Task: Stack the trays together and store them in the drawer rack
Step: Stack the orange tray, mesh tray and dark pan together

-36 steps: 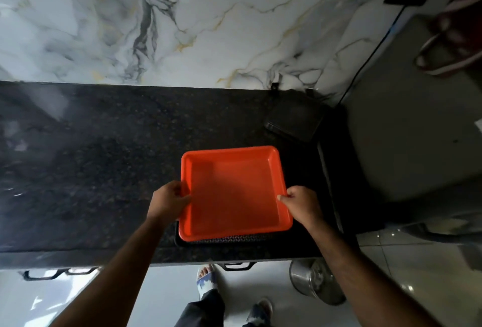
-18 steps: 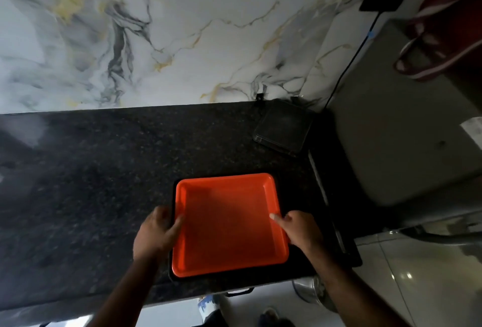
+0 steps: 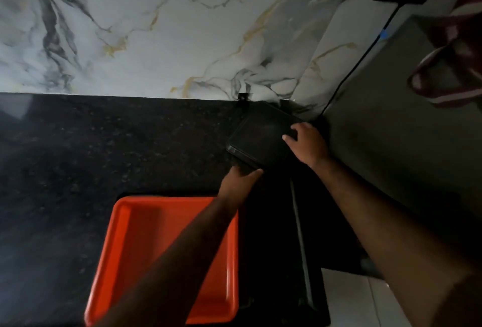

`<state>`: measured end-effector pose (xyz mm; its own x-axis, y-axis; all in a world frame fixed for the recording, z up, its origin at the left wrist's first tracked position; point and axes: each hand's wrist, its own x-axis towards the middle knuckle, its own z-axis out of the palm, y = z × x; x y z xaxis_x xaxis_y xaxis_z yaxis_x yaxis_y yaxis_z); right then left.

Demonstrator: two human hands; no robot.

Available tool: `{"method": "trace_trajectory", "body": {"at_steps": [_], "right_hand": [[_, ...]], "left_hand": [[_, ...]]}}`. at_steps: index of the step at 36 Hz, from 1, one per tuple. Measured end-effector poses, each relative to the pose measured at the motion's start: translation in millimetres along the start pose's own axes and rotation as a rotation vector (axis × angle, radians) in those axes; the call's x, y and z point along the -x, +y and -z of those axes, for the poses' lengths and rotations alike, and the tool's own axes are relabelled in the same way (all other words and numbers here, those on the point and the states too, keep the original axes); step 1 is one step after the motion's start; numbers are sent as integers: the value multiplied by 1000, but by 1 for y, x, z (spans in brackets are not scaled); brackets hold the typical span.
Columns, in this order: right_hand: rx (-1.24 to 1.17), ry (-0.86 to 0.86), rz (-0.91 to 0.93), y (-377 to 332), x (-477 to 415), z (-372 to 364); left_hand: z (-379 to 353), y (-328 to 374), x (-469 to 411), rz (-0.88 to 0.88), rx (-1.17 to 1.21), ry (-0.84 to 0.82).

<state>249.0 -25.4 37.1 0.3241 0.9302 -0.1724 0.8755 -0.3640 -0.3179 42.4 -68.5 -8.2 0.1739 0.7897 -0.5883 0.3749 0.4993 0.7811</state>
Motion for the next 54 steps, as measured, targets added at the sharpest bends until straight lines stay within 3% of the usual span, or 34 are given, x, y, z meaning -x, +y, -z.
{"method": "trace_trajectory", "body": {"at_steps": [5,8,13,17,21,24,26,30,33,36,41,45,47,54], "right_hand": [[82,-82,46,12,-74,-14],[57,-91,13,25,-100,-24],[-177,-146,-37,37,-118,-42],[-284,-83,-109,43,-114,-46],[-474,73,-176,36,-94,-32],[-894,143,-299,21,-74,-15],[-1246,111,-388,11,-57,-5],[-1800,-37,-329,3,-19,8],[-1987,-112,-257,-5,15,12],[-1958,-186,-249,-19,51,14],[-1642,-186,-175,-48,132,5],[-1352,-181,-233,-83,220,-25],[-1191,-227,-281,-92,258,-41],[-794,-251,-357,-91,285,-87]], "left_hand": [[-33,7,-45,206,379,115],[-38,9,-61,235,431,227],[-39,21,-72,318,558,220],[-34,24,-72,256,516,274],[-20,29,-58,95,473,289],[2,35,-43,-166,286,437],[22,40,-29,-337,196,497],[70,37,3,-568,82,381],[103,23,33,-711,-175,389],[132,3,64,-711,-281,423],[171,-43,119,-529,-55,470],[215,-100,161,-452,-238,569],[228,-123,180,-356,-269,533],[224,-157,170,-168,-442,502]]}}
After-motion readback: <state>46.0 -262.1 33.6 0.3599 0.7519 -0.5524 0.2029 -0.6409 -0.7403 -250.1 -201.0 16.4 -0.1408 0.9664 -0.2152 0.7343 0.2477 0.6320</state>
